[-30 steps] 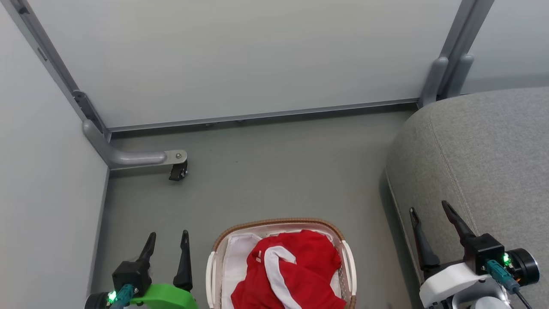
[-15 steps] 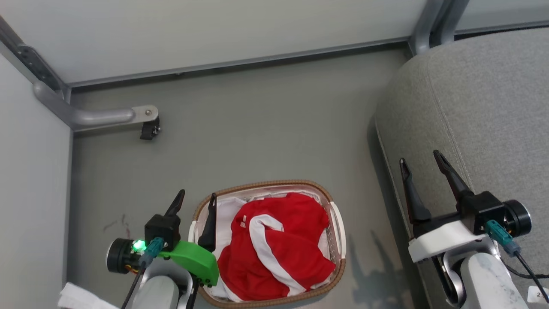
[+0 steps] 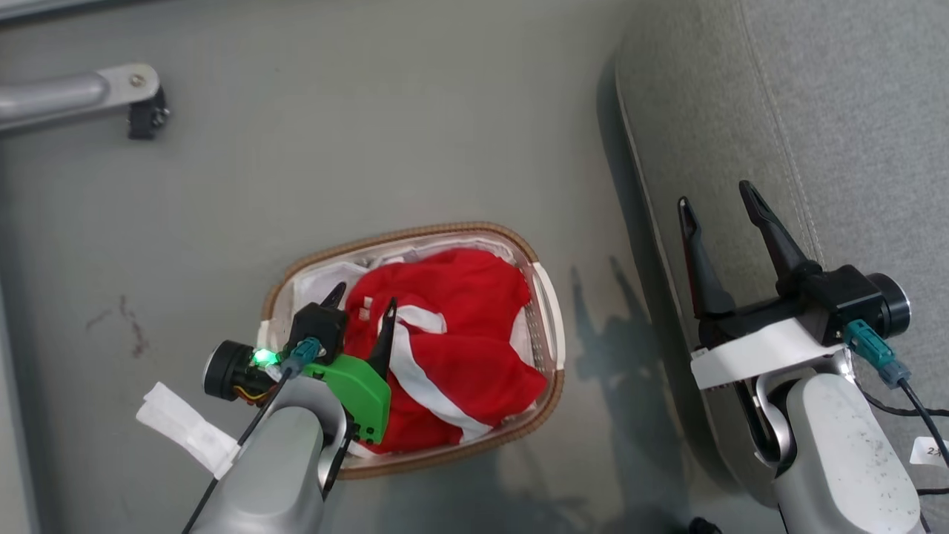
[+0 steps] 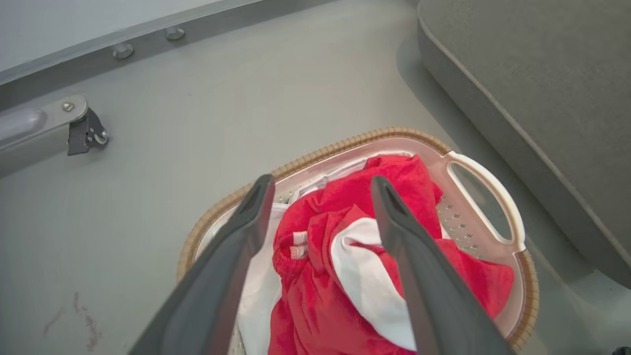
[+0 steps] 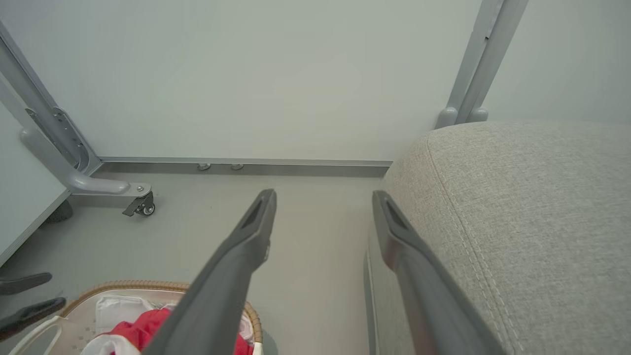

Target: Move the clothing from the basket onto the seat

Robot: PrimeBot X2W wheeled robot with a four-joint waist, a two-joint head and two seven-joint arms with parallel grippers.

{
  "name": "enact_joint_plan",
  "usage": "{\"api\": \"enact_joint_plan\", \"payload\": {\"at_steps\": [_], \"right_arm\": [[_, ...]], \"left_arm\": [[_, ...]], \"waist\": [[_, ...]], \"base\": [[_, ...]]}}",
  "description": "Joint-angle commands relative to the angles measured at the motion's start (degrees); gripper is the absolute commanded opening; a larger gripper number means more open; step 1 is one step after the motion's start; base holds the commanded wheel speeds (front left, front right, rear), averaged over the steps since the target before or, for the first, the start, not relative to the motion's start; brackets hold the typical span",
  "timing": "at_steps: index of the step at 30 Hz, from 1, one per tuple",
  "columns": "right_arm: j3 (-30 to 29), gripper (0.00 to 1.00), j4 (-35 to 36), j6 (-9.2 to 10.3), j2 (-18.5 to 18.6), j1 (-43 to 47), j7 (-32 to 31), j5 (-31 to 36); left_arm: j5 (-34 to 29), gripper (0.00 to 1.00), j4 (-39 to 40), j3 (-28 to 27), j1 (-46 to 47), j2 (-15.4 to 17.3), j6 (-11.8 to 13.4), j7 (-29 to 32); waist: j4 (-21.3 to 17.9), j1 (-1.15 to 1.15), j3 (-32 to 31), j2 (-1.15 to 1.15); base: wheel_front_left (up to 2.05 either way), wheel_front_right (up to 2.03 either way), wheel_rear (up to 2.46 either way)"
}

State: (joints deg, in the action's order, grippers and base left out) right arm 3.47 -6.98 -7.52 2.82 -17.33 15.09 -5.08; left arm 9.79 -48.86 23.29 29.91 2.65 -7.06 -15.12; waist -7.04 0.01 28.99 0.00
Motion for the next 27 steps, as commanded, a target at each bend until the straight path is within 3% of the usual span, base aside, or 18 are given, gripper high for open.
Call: {"api": "enact_joint_plan", "payload": {"at_steps": [1, 18, 19, 20, 21, 23, 27], "right_arm": [[0.17, 1.0, 0.23, 0.06, 0.14, -1.09, 0.12, -0.55], [2.59, 1.0, 1.02, 0.06, 0.14, -3.98, 0.12, -4.11], [2.71, 1.0, 1.04, 0.06, 0.15, -4.02, 0.12, -4.18], [2.8, 1.0, 1.05, 0.06, 0.15, -4.0, 0.12, -4.25], [2.84, 1.0, 1.03, 0.06, 0.15, -3.98, 0.12, -4.33], [2.91, 1.0, 0.9, 0.06, 0.14, -3.8, 0.12, -4.44], [2.77, 1.0, 0.29, 0.06, 0.15, -3.17, 0.12, -4.39]], "left_arm": [[0.25, 1.0, -1.56, 0.56, 1.72, 0.41, -0.16, -0.06], [1.72, 1.0, -17.4, 2.57, 10.03, 1.21, -0.2, 0.02], [1.57, 0.86, -17.62, 2.87, 10.18, 1.21, -0.23, 0.01], [1.41, 0.49, -17.79, 3.26, 10.34, 1.16, -0.26, 0.0], [1.31, 0.38, -17.74, 3.51, 10.45, 1.12, -0.29, -0.01], [1.41, 0.0, -17.01, 3.92, 10.49, 1.04, -0.35, -0.02], [1.21, 0.0, -15.11, 5.19, 9.3, 0.86, -0.41, -0.03]], "waist": [[-4.29, -0.01, 6.31, 0.0], [-8.16, -0.01, 13.08, 0.0], [-8.29, -0.01, 13.14, 0.0], [-8.43, -0.01, 13.17, 0.0], [-8.52, -0.01, 13.15, 0.0], [-8.59, -0.01, 12.94, 0.0], [-8.31, -0.01, 11.94, 0.0]], "base": [[0.0, 0.0, 0.0], [0.0, 0.0, 0.0], [0.0, 0.0, 0.0], [0.0, 0.0, 0.0], [0.0, 0.0, 0.0], [0.0, 0.0, 0.0], [0.0, 0.0, 0.0]]}}
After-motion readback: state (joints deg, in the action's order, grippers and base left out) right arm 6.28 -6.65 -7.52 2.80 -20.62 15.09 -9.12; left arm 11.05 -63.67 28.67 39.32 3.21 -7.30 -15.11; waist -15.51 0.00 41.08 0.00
